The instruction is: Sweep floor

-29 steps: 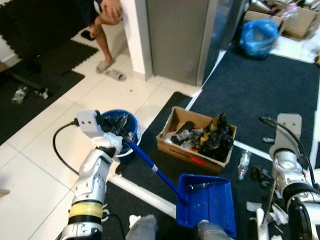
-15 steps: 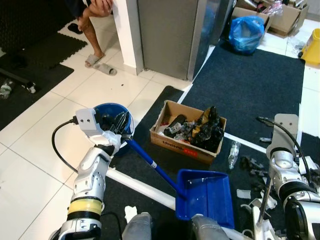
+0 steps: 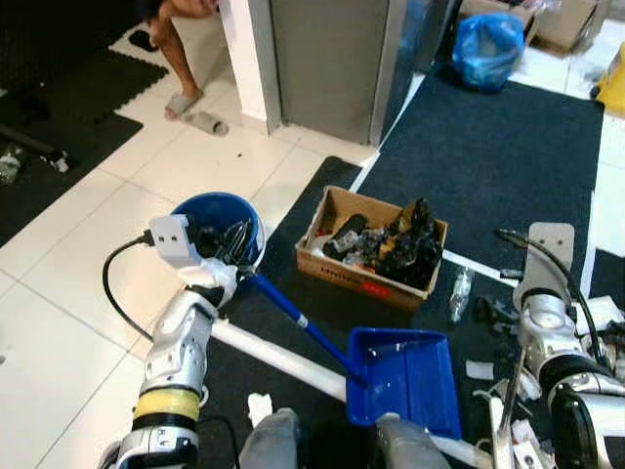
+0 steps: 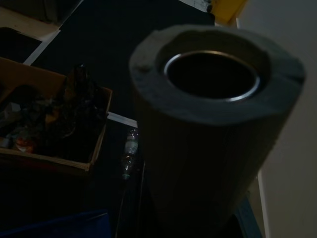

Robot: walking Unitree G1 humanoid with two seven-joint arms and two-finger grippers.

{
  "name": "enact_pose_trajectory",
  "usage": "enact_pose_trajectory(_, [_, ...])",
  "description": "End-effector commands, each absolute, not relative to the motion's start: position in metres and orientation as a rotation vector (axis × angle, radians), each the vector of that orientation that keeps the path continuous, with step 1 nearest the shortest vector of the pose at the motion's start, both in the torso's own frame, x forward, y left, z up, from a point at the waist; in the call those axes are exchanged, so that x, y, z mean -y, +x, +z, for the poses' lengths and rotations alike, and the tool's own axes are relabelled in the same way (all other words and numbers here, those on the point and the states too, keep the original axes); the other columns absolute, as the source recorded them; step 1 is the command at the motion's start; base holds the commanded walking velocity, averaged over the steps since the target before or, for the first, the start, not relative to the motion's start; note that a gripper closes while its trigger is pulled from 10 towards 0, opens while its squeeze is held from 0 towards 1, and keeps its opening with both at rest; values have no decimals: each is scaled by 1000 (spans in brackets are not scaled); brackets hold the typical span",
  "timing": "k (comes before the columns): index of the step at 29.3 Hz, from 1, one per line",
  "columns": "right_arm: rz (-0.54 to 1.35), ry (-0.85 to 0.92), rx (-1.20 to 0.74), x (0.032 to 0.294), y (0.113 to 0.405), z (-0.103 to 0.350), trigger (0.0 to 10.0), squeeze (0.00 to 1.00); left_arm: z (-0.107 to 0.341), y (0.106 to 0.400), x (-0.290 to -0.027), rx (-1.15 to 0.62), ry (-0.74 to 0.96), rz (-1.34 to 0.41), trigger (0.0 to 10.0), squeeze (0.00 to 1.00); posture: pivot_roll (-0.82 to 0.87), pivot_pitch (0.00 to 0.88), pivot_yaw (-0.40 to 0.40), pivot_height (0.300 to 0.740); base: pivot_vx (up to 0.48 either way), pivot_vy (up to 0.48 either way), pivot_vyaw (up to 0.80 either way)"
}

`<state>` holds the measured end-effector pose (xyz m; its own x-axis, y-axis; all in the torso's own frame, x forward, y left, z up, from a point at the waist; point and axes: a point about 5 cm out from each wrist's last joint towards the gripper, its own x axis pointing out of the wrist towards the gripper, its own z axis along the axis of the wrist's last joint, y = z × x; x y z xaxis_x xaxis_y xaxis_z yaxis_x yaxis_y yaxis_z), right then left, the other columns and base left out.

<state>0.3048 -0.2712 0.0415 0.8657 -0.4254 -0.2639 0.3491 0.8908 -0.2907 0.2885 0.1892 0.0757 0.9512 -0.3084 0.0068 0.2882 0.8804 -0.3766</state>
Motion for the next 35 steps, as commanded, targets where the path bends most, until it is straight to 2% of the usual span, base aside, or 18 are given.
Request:
enact_pose_trajectory(1, [-405, -251, -326, 272, 305, 43, 10000, 0, 59, 283, -179, -143, -406, -346, 10000, 0, 158, 39, -19, 740, -281, 0, 0])
enact_pose_trajectory(10, [-393, -246, -321, 268, 307, 43, 10000, 0, 56, 284, -175, -154, -412, -351, 10000, 0, 155, 36, -22, 740, -290, 0, 0])
enact_pose_trajectory(35, [-385, -244, -321, 266, 308, 43, 10000, 0, 47, 284, -178, -180, -408, -334, 10000, 0, 155, 36, -24, 740, -480, 0, 0])
